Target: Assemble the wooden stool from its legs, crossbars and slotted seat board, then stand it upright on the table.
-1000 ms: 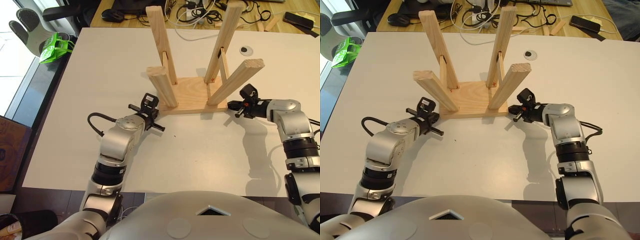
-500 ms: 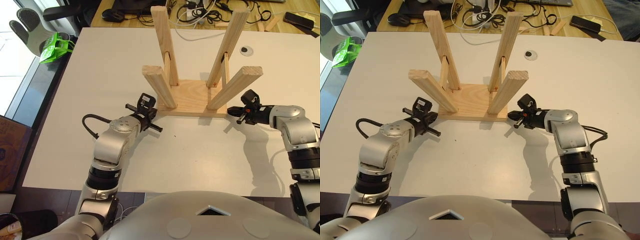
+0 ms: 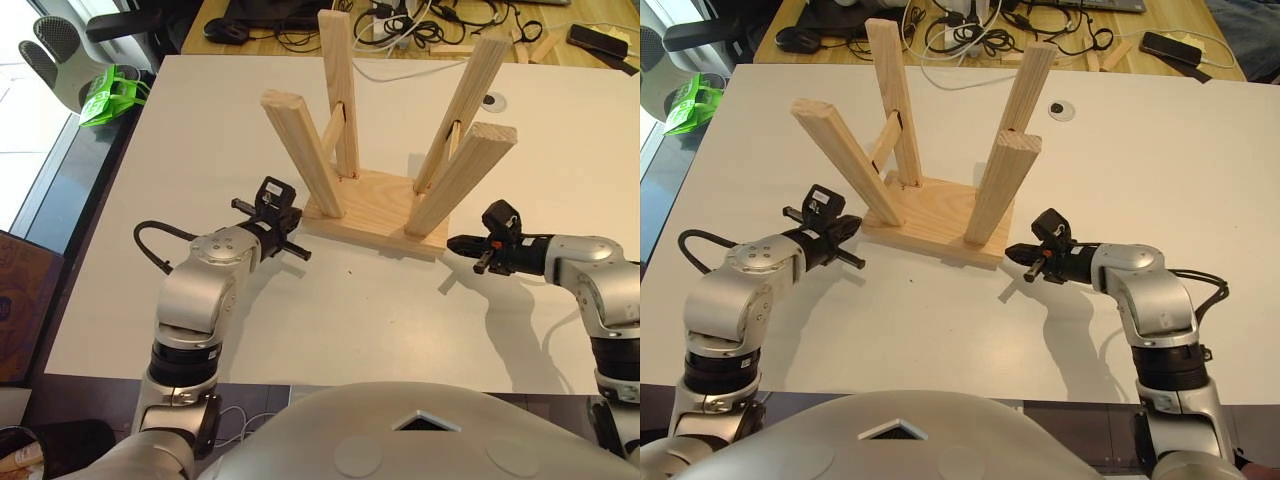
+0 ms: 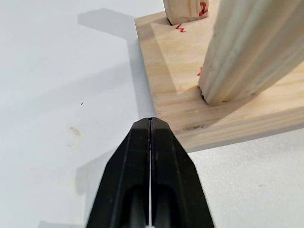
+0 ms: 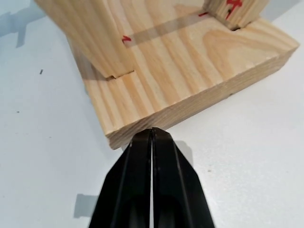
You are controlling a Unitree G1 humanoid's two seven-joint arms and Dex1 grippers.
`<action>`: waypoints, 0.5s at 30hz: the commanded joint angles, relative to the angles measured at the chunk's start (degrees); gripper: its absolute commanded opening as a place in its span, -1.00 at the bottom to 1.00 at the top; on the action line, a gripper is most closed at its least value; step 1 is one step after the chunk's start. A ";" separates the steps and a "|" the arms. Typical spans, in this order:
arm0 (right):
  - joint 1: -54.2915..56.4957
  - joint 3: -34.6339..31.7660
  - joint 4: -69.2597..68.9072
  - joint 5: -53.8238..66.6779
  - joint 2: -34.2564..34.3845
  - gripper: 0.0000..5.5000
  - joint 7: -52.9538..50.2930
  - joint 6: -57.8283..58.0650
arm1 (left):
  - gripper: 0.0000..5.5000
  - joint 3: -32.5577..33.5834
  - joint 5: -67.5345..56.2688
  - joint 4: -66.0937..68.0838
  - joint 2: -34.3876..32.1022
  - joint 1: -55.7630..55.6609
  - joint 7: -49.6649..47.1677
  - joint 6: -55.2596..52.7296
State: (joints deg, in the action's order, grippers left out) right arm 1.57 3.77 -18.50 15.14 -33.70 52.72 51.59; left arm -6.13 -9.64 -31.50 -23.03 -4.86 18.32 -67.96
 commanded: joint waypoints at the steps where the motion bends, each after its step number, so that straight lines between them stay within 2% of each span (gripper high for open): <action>1: 0.57 0.03 -7.35 6.73 1.85 -1.00 0.76 1.50 | -0.99 -1.43 -6.70 -3.52 0.24 1.01 6.44 -0.18; 15: -0.28 -3.54 -11.97 13.06 0.92 -1.00 0.62 4.88 | -0.99 5.52 -15.50 -7.68 -1.18 2.04 11.49 -3.09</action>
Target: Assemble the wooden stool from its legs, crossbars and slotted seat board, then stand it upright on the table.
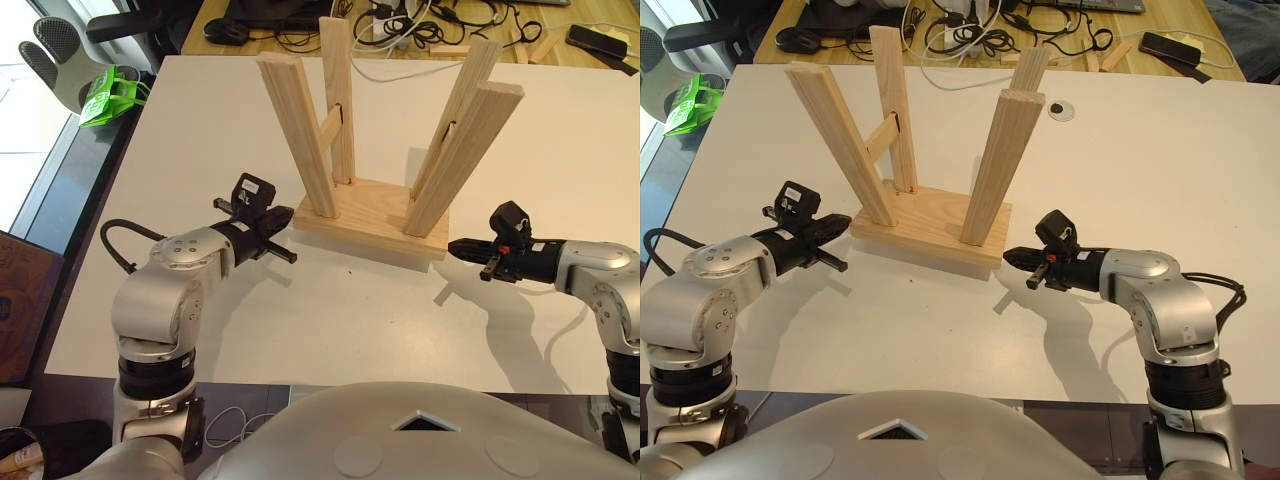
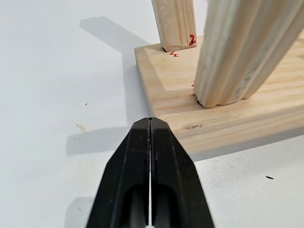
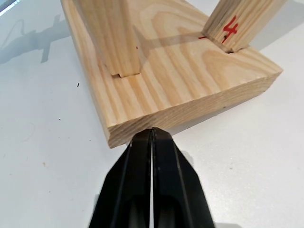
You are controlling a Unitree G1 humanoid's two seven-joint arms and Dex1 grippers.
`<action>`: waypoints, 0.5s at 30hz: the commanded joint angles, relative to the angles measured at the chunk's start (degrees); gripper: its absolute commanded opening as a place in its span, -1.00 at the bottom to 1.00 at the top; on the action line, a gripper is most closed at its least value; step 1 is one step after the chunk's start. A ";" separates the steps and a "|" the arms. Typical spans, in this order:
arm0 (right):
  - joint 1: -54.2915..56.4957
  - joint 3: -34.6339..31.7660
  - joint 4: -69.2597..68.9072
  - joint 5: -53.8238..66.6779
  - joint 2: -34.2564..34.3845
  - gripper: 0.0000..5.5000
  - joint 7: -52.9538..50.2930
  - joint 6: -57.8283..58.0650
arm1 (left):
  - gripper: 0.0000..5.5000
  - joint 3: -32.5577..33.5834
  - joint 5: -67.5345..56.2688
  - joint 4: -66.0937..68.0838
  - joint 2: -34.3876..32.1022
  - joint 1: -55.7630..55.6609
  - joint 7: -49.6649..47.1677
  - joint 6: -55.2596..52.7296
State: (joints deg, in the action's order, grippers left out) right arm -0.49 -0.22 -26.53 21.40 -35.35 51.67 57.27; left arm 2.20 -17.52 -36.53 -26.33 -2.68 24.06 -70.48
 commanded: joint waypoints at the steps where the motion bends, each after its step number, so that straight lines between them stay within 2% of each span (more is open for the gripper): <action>1: 1.95 -0.08 -4.25 7.59 2.80 -1.00 1.65 -0.35 | -0.99 -2.51 -8.17 -3.00 2.28 -0.03 6.02 -0.66; 15: 2.22 -4.24 -5.75 14.55 3.95 -1.00 2.29 2.39 | -0.99 2.72 -17.30 -5.04 2.46 -1.53 8.97 -2.00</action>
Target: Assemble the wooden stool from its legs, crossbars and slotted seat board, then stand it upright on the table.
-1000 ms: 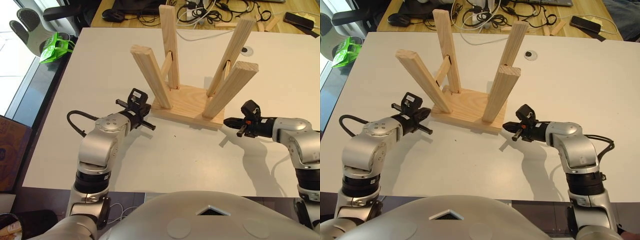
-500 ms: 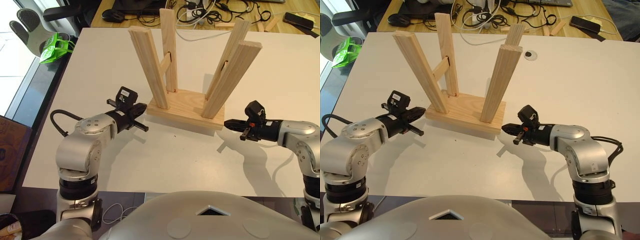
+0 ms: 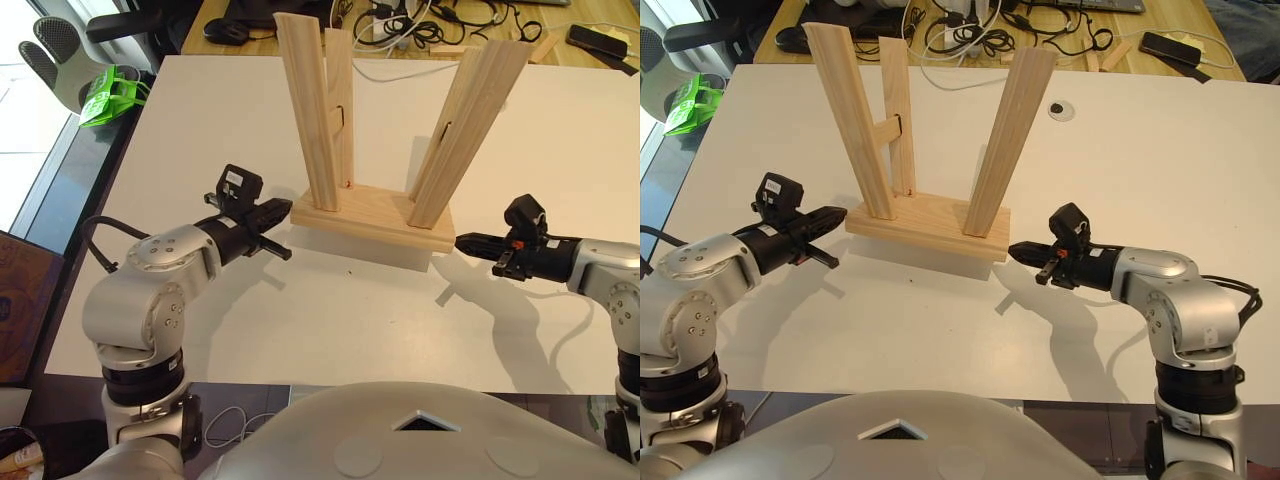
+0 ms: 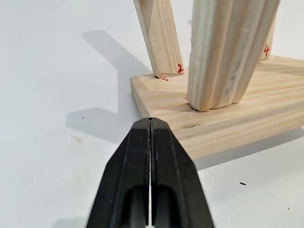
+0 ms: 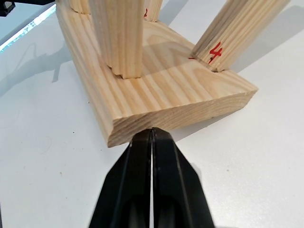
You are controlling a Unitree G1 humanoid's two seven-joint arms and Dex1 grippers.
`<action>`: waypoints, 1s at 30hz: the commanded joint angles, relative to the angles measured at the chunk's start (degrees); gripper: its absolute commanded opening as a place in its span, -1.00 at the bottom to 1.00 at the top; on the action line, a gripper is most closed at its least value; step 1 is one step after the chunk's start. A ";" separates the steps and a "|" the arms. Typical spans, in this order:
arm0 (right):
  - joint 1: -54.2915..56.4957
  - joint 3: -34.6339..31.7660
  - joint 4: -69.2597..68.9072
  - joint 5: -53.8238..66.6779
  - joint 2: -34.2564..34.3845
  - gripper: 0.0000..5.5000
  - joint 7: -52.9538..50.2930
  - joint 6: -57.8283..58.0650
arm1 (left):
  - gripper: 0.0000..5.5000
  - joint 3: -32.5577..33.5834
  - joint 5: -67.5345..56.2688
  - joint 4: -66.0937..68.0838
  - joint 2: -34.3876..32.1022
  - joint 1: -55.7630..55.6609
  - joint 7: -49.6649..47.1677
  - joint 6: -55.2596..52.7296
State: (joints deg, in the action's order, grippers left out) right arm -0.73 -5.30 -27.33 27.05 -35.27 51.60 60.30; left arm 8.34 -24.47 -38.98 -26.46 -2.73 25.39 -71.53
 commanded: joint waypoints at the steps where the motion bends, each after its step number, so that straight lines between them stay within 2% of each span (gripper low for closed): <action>1: 2.65 0.24 -5.15 9.94 4.09 -1.00 2.28 -0.11 | -0.99 -2.93 -10.87 -2.46 2.63 -1.59 7.78 -1.07; 12: 3.03 -2.76 -5.70 15.02 4.41 -1.00 2.23 2.24 | -0.99 2.88 -19.00 -2.38 3.97 -3.62 8.63 -2.71; 30: 2.49 -4.22 -4.92 17.57 4.62 -1.00 1.97 2.40 | -0.99 5.91 -22.59 -1.28 5.93 -6.14 6.44 -4.38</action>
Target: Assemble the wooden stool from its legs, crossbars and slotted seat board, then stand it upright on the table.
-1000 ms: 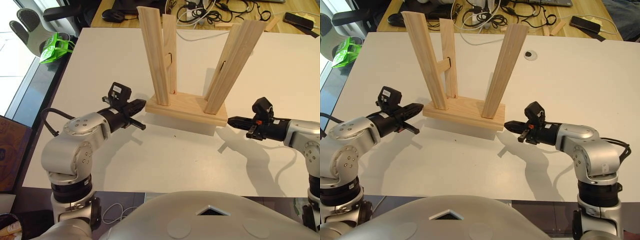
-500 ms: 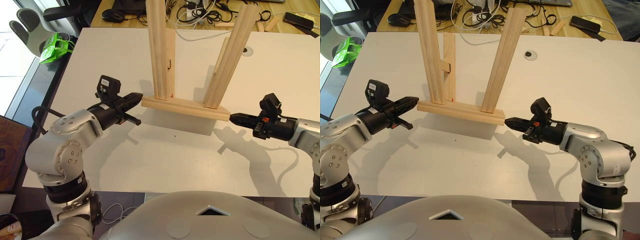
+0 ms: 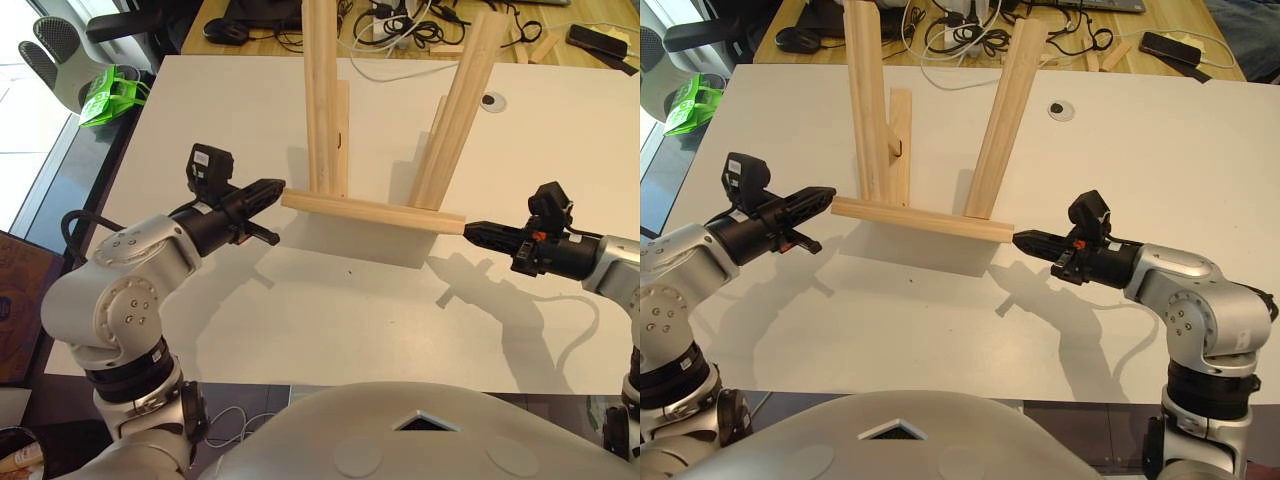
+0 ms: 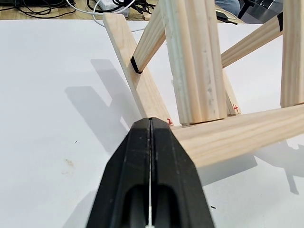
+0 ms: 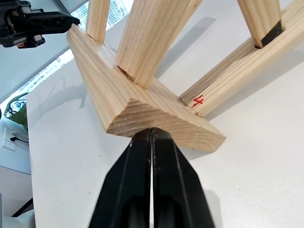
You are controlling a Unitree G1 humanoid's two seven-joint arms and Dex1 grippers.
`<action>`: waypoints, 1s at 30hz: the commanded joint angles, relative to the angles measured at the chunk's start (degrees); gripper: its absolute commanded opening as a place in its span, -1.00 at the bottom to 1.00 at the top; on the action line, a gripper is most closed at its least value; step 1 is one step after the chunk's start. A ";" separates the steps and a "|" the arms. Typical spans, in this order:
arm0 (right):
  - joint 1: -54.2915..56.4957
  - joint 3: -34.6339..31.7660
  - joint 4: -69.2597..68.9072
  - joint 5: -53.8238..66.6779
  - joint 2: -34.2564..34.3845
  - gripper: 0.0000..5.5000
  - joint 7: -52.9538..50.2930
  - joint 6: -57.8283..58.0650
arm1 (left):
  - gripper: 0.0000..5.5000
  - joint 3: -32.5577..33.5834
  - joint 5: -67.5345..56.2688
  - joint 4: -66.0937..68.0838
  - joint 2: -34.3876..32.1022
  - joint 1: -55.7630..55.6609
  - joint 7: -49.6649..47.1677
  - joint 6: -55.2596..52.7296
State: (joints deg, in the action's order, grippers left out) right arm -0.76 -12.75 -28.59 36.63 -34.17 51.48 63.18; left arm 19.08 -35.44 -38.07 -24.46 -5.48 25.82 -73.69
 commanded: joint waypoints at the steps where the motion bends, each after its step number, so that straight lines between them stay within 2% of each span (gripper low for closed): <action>1: 2.54 3.21 -3.68 8.15 3.51 -1.00 2.00 -0.45 | -0.99 -4.83 -11.62 -2.24 3.91 -3.37 6.05 -2.27; 10: 2.22 3.58 -3.95 8.37 3.08 -1.00 1.14 -0.67 | -0.99 -5.97 -10.45 -2.63 3.20 -2.66 6.19 -2.32; 14: 2.13 4.06 -3.00 6.64 2.61 -1.00 0.46 -2.18 | -0.99 -8.35 -6.89 -1.89 1.21 -1.48 5.78 0.04; 17: 2.15 2.03 -0.82 5.20 1.32 -1.00 0.65 -4.47 | -0.99 -8.51 -3.02 0.63 -0.16 -0.79 4.46 4.36; 24: -0.68 -8.22 6.81 4.89 -8.73 -1.00 5.33 -8.21 | -0.99 2.66 -3.17 8.61 0.10 0.14 2.83 13.97; 27: -1.85 -5.54 10.34 0.93 -11.76 -1.00 6.16 -12.32 | -0.99 1.64 0.95 12.28 -1.71 0.89 0.24 16.99; 28: -1.92 -4.39 11.25 -0.07 -12.10 -1.00 6.13 -13.43 | -0.93 0.86 3.25 14.40 -2.42 0.59 -1.29 18.00; 30: -1.80 -0.55 13.92 -4.09 -12.99 -0.91 6.54 -17.69 | -0.85 -3.77 12.65 21.19 -7.70 0.41 -2.39 25.73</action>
State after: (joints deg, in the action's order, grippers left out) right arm -2.41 -16.25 -16.62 35.57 -45.77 57.76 48.73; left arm 18.92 -29.69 -21.84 -27.43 -4.93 24.19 -53.89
